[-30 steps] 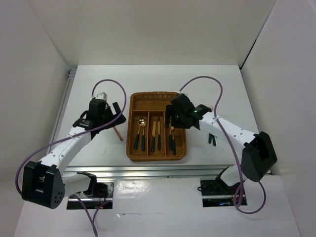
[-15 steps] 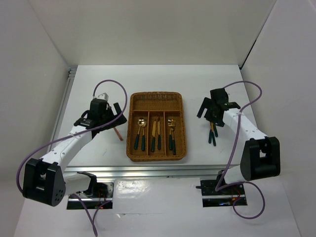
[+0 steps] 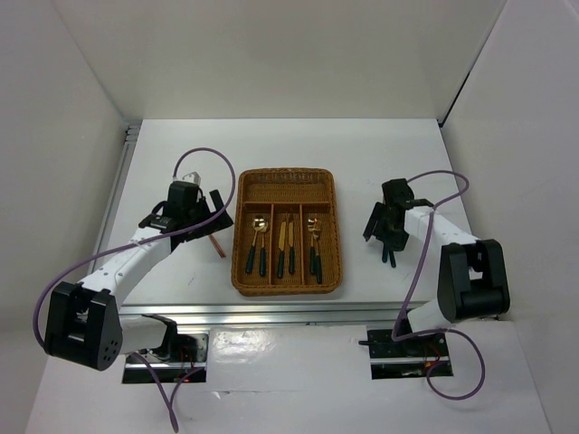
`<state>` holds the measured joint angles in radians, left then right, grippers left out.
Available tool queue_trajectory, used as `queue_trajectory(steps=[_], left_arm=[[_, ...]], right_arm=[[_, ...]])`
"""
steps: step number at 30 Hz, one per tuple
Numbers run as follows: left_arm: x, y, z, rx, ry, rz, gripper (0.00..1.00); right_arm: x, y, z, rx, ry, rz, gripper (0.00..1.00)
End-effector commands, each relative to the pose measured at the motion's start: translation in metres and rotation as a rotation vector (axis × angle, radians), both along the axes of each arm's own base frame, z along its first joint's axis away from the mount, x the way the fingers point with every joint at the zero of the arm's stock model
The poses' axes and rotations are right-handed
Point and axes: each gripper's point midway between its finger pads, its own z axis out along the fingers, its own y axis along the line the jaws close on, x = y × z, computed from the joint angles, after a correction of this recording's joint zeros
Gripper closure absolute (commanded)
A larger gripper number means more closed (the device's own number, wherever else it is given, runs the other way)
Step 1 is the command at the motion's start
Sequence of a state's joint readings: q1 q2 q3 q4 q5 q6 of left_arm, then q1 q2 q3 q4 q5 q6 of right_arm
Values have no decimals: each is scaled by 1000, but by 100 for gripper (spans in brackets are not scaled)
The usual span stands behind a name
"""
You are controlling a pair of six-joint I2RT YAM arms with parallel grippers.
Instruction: Sort the eating utensils into containers
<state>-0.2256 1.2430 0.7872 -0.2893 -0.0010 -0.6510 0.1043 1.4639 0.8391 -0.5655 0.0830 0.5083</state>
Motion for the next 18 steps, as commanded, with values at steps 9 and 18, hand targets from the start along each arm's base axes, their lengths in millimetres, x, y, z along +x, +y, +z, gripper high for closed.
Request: queue_trajectory(steps=[9,18], left_arm=[[8,-1,9,3,-39,-24,2],[9,0,9,10,-41,-16,2]], right_arm=[[0,-4,-17,-10,31,-31,29],[1,-4,-28,-15,74,-31,43]])
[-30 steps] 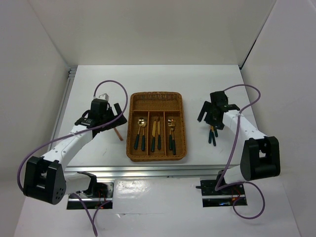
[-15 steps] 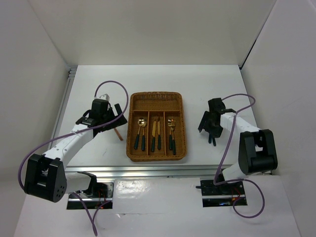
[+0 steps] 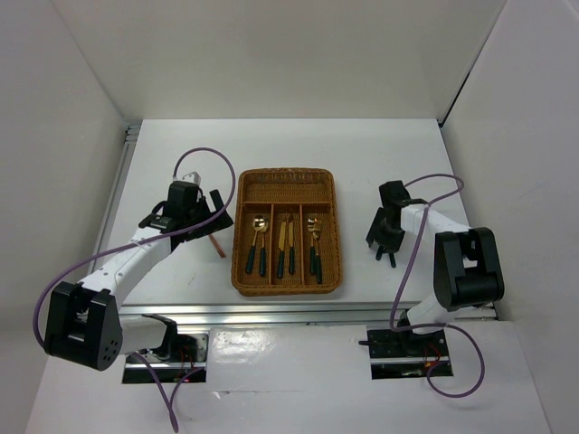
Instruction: Sort the eating utensils into containers
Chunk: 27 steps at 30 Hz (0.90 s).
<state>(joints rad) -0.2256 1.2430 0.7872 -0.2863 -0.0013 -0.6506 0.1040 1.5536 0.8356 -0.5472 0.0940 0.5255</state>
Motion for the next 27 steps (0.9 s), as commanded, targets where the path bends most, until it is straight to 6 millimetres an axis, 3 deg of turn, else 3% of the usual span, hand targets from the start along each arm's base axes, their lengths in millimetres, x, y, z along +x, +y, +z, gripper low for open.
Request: queue_trajectory(steps=[1,13,16,19,20,27], left_arm=[[8,1,8,11,-38,-16,2],[10,0,6,13,-29,-16,2],[10,0,6,13,-29,-16,2],[10,0,6,13,-29,-16,2],[10,0,6,13,-29,-16,2],[10,0,9,11,-38,-16,2]], right_arm=[[5,-2,-5,-3,1,-11,47],[12,-1,-9,-3,-2,-11,93],[27,5,14,13,-59,13,97],[47,19,55,43,-180,79,97],[53,26,78,52,-240,118,97],[56,82,164,184,-475,343,97]])
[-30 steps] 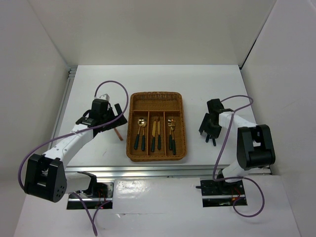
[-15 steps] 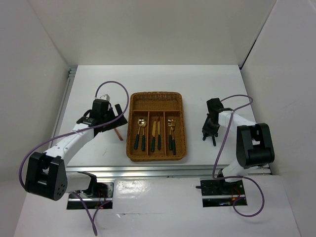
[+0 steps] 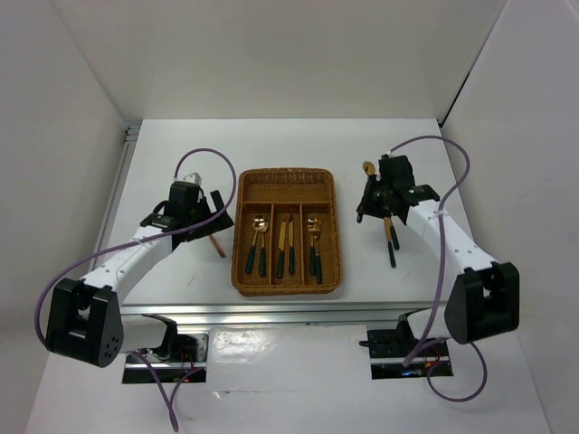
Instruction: Sort the eating utensils into containers
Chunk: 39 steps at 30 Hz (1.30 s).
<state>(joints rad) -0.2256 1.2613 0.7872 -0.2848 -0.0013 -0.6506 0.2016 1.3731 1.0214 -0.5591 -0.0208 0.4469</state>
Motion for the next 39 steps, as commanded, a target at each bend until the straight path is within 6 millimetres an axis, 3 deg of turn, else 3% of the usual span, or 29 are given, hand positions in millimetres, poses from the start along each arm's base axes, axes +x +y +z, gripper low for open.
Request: queue_trajectory(steps=[1,3,8,13,16,17,20,24,30,33,39], left_arm=[[10,0,14,7,-54,-16,2],[10,0,14,7,-54,-16,2],[10,1,12,7,-52,-3,2],[8,16,10,-2,-41,78,1],[6,26,9,-1,-40,114,1],[4,26,9,-1,-41,114,1],[3,34,9,-8,-42,143,1],[0,40,14,-12,-66,185,1],[-3,50,17,-11,-86,224,0],[-5,48,16,-17,-84,218,0],[-5,48,19,-19,-93,218,0]], right_arm=[[1,38,53,76,-148,175,97],[-6,63,68,151,-188,267,97],[-38,125,71,315,-226,495,97],[-53,164,75,412,-278,555,97],[-58,186,58,424,-224,558,97],[-59,198,65,438,-232,572,97],[-55,218,56,488,-163,527,98],[-73,251,44,547,-72,528,98],[-88,278,53,602,-61,475,96],[-86,278,51,607,-47,411,96],[-83,278,21,602,38,321,95]])
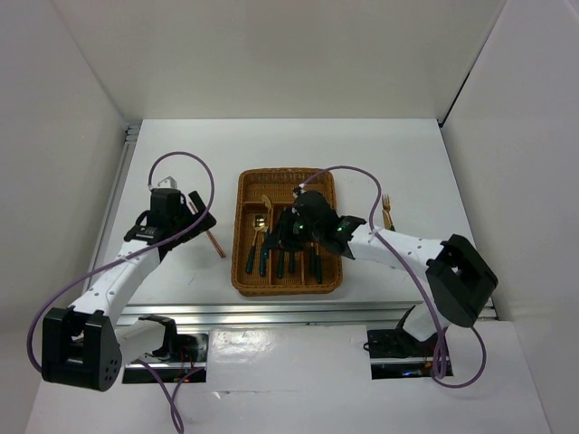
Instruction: Sort the eating utensils into containers
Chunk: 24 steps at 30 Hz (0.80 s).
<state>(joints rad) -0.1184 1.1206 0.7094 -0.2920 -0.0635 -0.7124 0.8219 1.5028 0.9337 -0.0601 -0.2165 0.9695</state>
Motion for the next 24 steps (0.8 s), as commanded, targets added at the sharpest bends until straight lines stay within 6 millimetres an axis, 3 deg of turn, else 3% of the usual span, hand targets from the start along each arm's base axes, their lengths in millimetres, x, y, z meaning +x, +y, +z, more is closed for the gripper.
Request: queue_trajectory(steps=[1,7,14,24], left_arm=[[2,3,9,-7,-39,23,0],[0,3,5,-6,-30,23,0],[2,3,7,-1,-39,17,0],[4,3,8,-1,-39,17,0]], right_arm=[[17,15,9,54,2,-62,95],[19,30,-10,-2,31,-33,93],[18,35,-13,-18,23,-12,71],[20,36,-16,-75,-7,40,50]])
